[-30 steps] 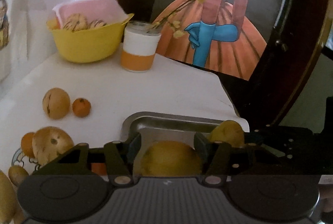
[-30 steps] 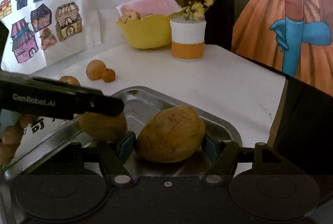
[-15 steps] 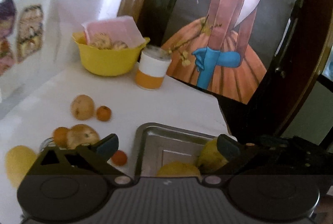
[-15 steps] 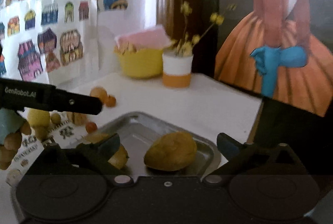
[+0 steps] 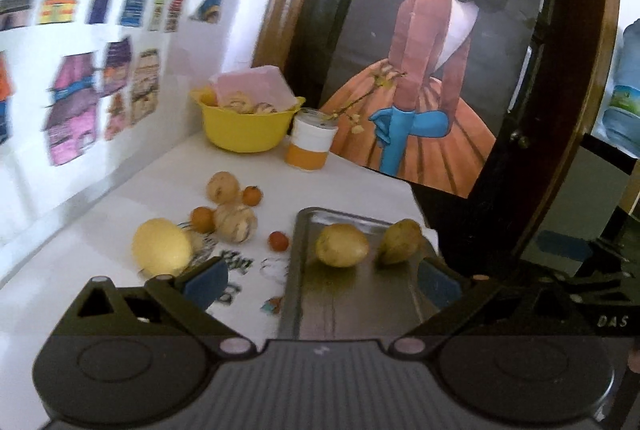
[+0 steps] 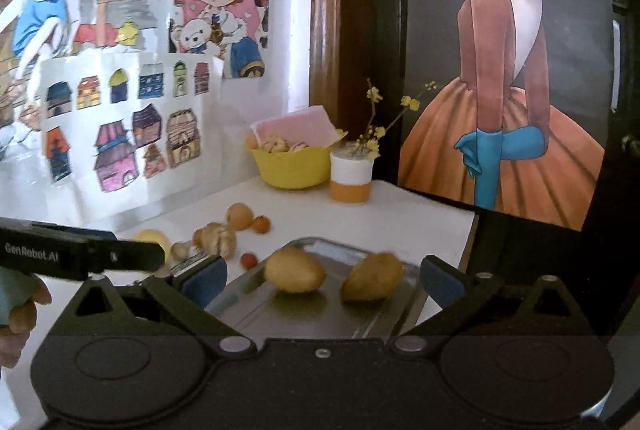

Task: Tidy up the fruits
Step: 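Lift both open tools away from the tray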

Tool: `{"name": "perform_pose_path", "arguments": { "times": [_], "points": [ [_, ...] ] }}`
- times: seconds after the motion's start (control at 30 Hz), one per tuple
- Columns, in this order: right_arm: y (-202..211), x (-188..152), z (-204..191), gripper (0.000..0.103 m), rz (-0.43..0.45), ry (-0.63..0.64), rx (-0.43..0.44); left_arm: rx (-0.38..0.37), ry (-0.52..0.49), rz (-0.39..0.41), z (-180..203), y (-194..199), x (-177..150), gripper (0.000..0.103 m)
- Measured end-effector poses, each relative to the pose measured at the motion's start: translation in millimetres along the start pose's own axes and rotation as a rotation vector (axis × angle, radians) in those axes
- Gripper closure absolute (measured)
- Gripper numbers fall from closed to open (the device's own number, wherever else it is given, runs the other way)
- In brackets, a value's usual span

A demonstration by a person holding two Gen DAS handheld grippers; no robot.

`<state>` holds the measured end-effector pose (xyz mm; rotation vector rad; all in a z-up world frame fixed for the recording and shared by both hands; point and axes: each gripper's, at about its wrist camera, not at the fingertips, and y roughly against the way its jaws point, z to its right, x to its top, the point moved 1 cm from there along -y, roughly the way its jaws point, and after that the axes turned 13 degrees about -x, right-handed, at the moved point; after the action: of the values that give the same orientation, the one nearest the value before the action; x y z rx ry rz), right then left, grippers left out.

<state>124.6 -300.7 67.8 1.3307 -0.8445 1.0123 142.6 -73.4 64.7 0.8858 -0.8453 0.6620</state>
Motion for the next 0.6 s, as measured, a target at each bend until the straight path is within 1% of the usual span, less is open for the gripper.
{"name": "perform_pose_path", "arguments": {
  "times": [0.1, 0.23, 0.33, 0.43, 0.6],
  "points": [
    [15, -12, -11, 0.001, -0.037, -0.006, -0.020, 0.010, 0.010, -0.004, -8, 22, -12, 0.000],
    [35, -33, -25, 0.001, -0.096, -0.034, -0.035, 0.026, 0.024, -0.040, -19, 44, -31, 0.000],
    [48, -48, -36, 0.001, -0.137, -0.048, -0.040, 0.076, 0.016, -0.081, -26, 58, -45, 0.000],
    [57, -61, -50, 0.001, -0.173, -0.046, -0.031, 0.133, 0.020, -0.119, -31, 68, -56, 0.000],
    [59, -73, -74, 0.001, -0.248, -0.037, 0.012, 0.170, 0.043, -0.163, -45, 81, -65, 0.000]
  ]
}}
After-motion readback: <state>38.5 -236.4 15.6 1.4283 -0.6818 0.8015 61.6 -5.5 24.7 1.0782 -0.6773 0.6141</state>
